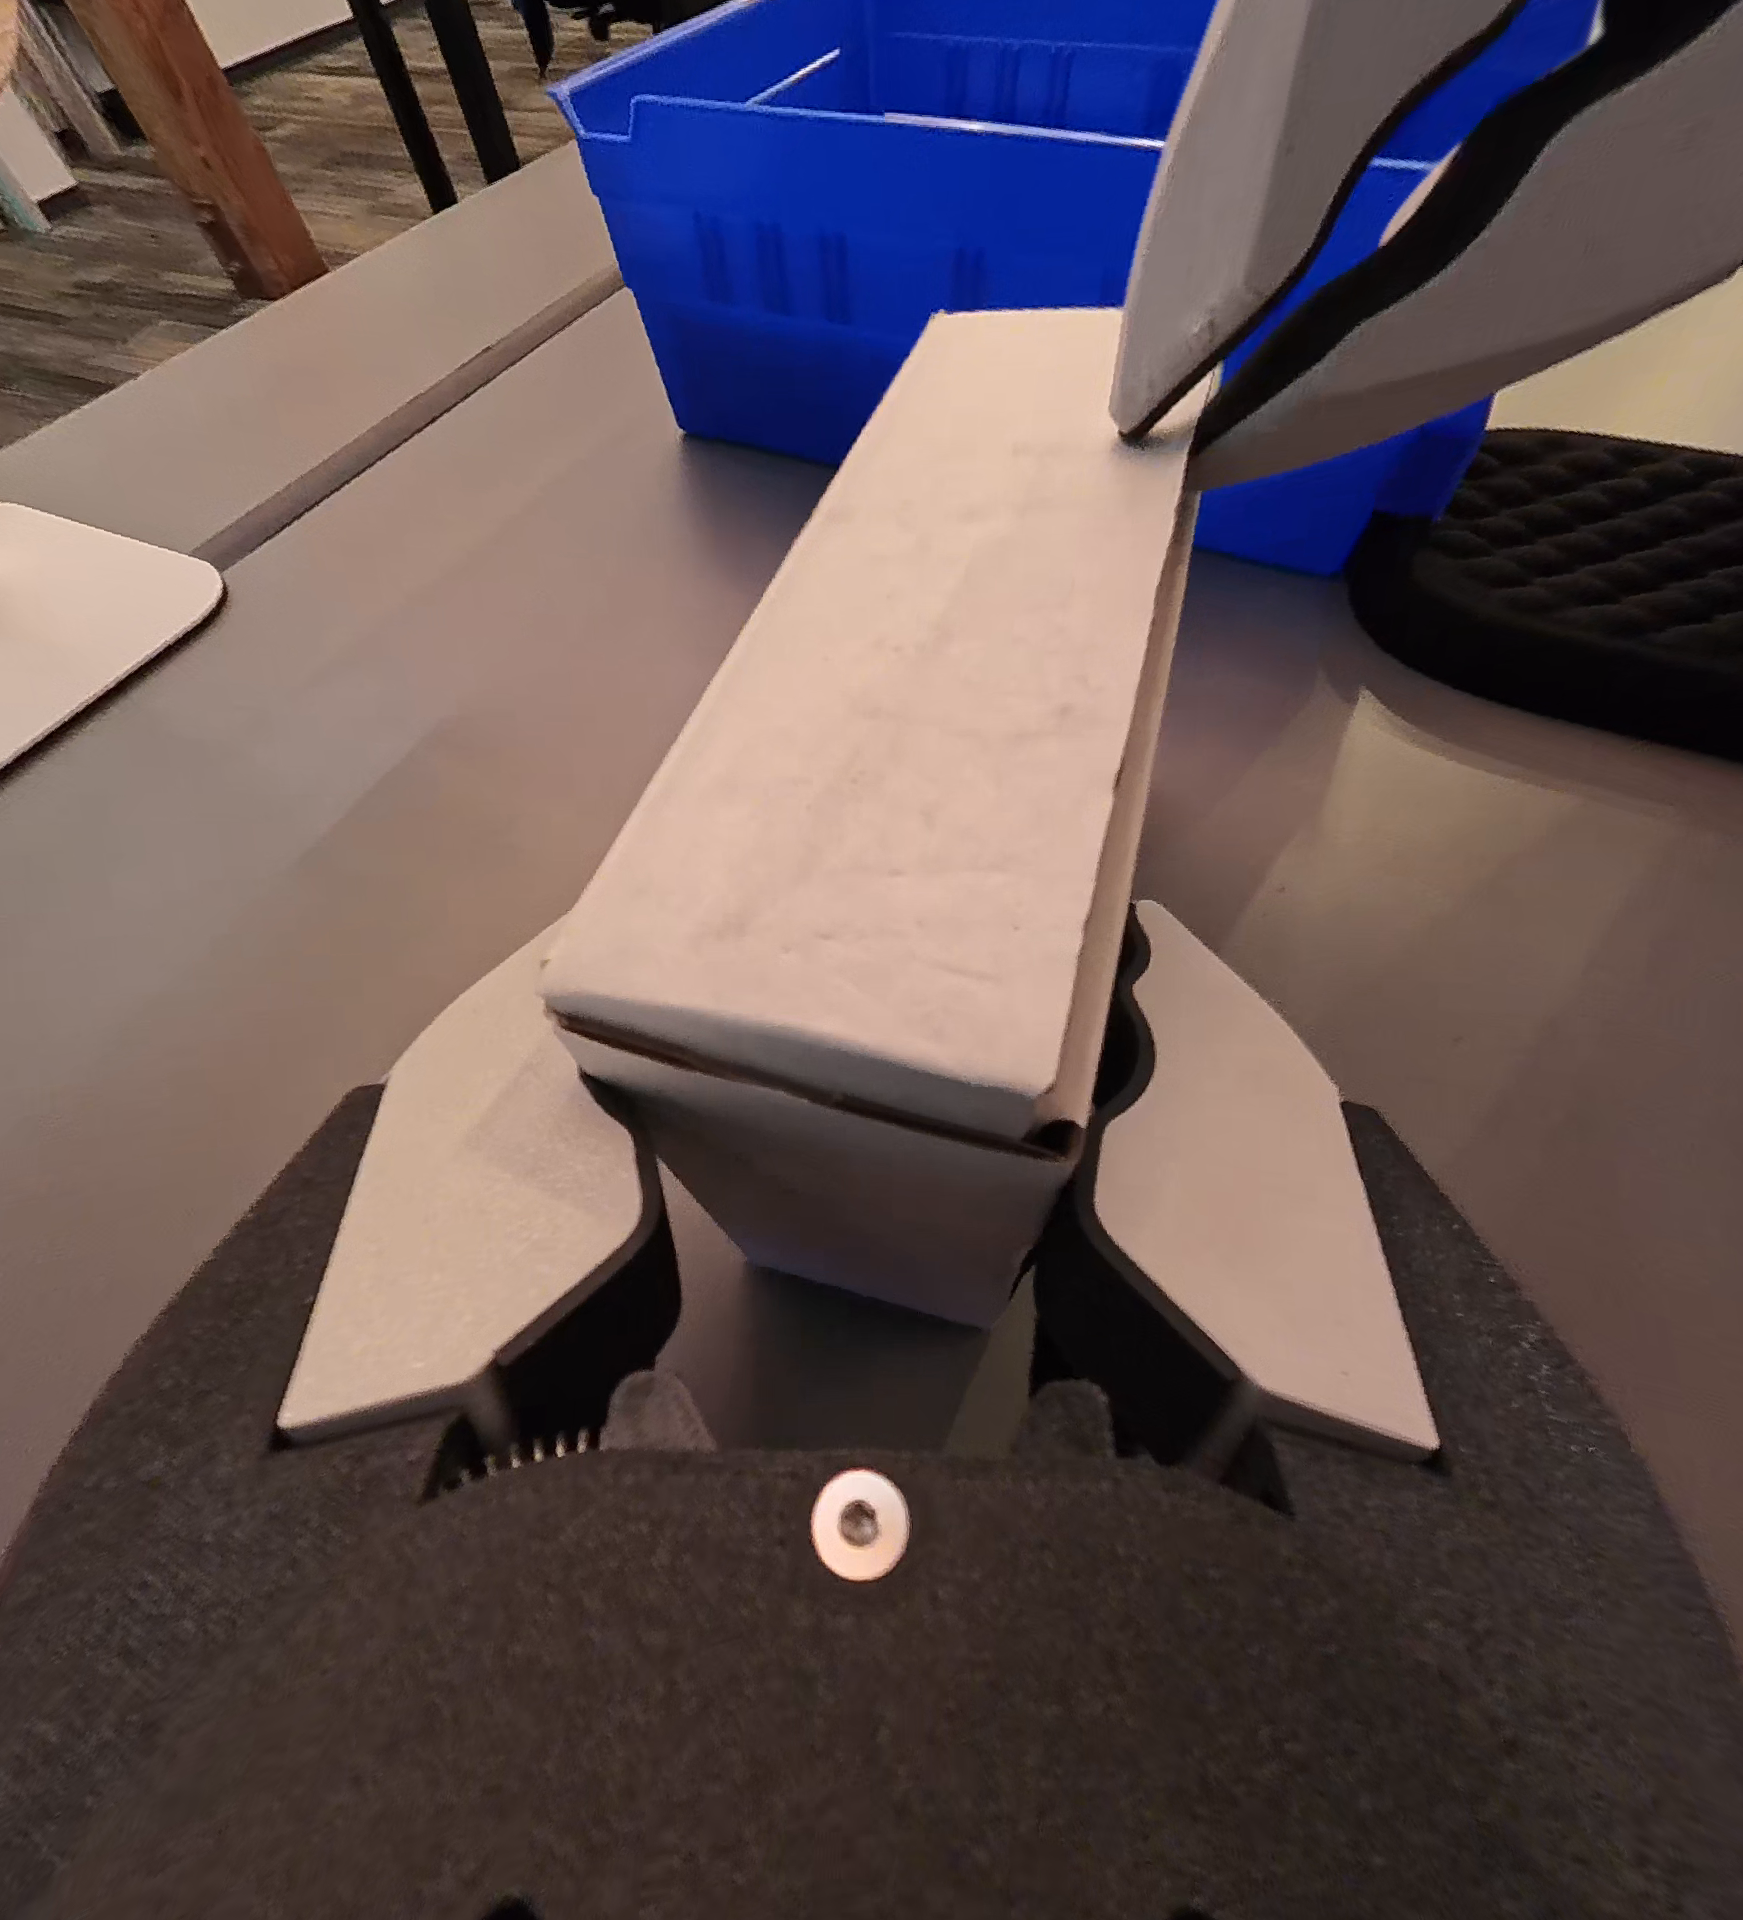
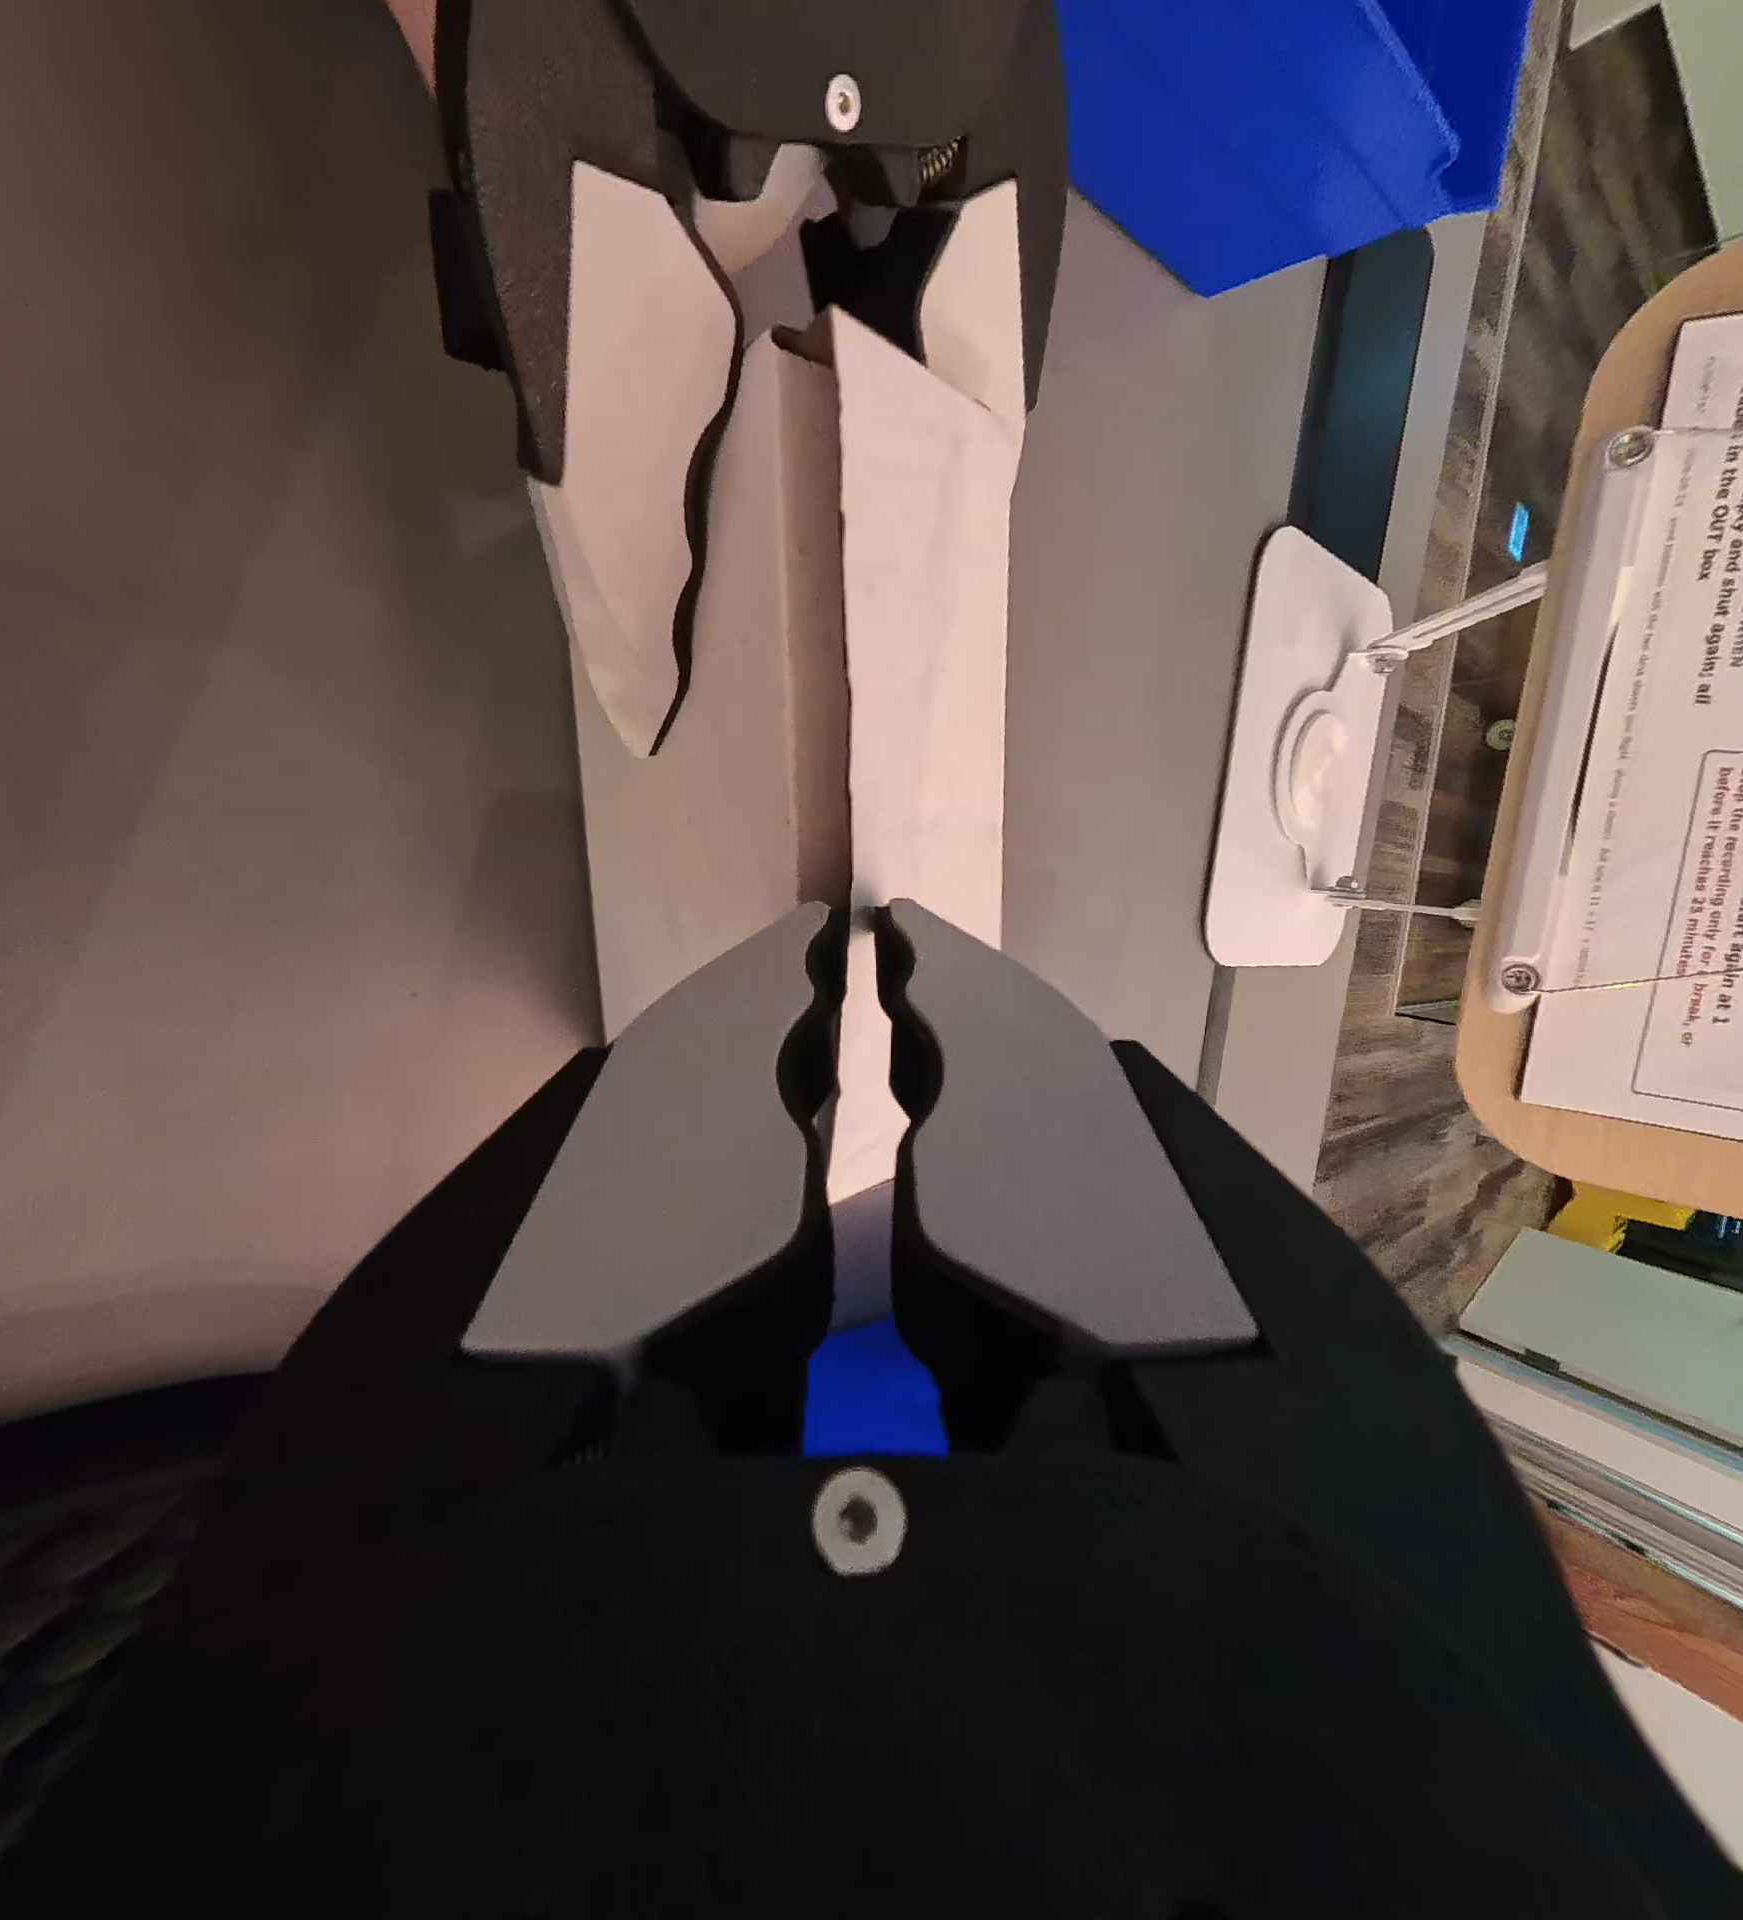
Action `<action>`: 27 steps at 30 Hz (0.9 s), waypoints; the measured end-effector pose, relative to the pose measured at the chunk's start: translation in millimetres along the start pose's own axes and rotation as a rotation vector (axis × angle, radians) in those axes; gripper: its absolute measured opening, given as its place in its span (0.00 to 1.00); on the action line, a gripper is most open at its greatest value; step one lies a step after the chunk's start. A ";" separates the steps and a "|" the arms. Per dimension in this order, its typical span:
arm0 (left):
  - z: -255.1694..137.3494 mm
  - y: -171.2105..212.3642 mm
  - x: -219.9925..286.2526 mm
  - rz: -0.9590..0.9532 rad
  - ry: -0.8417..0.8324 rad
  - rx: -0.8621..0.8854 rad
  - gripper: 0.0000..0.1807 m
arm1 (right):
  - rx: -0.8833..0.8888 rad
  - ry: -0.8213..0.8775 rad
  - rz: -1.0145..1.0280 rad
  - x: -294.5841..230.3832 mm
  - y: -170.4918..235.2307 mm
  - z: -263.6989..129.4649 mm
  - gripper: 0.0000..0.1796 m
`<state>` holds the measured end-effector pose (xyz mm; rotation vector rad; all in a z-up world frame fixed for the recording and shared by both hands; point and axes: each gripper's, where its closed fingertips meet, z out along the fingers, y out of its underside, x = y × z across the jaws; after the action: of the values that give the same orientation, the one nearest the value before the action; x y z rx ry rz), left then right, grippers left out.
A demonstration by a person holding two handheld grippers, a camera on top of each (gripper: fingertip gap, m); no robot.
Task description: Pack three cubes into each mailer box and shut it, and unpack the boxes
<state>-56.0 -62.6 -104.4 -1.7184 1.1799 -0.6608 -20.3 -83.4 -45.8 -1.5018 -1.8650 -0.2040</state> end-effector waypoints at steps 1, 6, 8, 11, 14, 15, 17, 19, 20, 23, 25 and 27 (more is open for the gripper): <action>0.1 0.3 -0.4 0.001 -0.007 -0.004 0.48 | 0.004 0.006 0.003 1.4 0.1 -0.3 0.03; 0.2 0.6 -2.1 -0.010 -0.010 -0.008 0.48 | 0.005 0.052 0.003 8.6 -1.1 -1.5 0.02; -0.2 0.9 -3.6 -0.014 -0.015 -0.009 0.48 | 0.011 0.078 0.003 12.7 -2.5 -2.1 0.02; 0.0 1.0 -3.3 -0.020 -0.009 -0.011 0.48 | 0.014 0.060 0.013 11.3 -0.5 -1.3 0.05; 1.4 1.8 -1.8 0.001 -0.012 -0.030 0.48 | -0.032 0.037 0.005 8.1 15.3 -3.4 0.09; 0.9 1.7 -2.3 -0.007 -0.010 -0.025 0.48 | -0.073 0.052 0.001 10.4 25.0 -3.6 0.09; 0.2 1.5 -3.2 -0.019 -0.009 -0.020 0.48 | -0.061 0.057 0.007 12.5 28.1 -3.8 0.08; 0.2 2.0 -3.6 -0.006 -0.013 -0.024 0.48 | -0.058 0.044 0.010 11.8 29.5 -2.1 0.09; 0.4 2.2 -3.7 0.002 -0.018 -0.027 0.48 | -0.065 0.042 0.003 11.5 30.6 -1.4 0.09; -0.1 2.5 -5.8 -0.001 -0.032 -0.025 0.48 | -0.062 0.052 -0.002 13.9 28.9 -1.3 0.05; -0.7 3.0 -6.4 0.001 -0.035 -0.028 0.48 | -0.053 0.047 0.019 15.1 27.2 -2.1 0.05; -1.1 3.9 -6.2 0.011 -0.036 -0.036 0.48 | -0.040 0.032 0.058 15.5 26.4 -3.2 0.05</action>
<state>-61.0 -57.8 -107.0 -1.7457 1.1826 -0.6031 3.9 -64.8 -42.0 -1.5680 -1.7991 -0.2379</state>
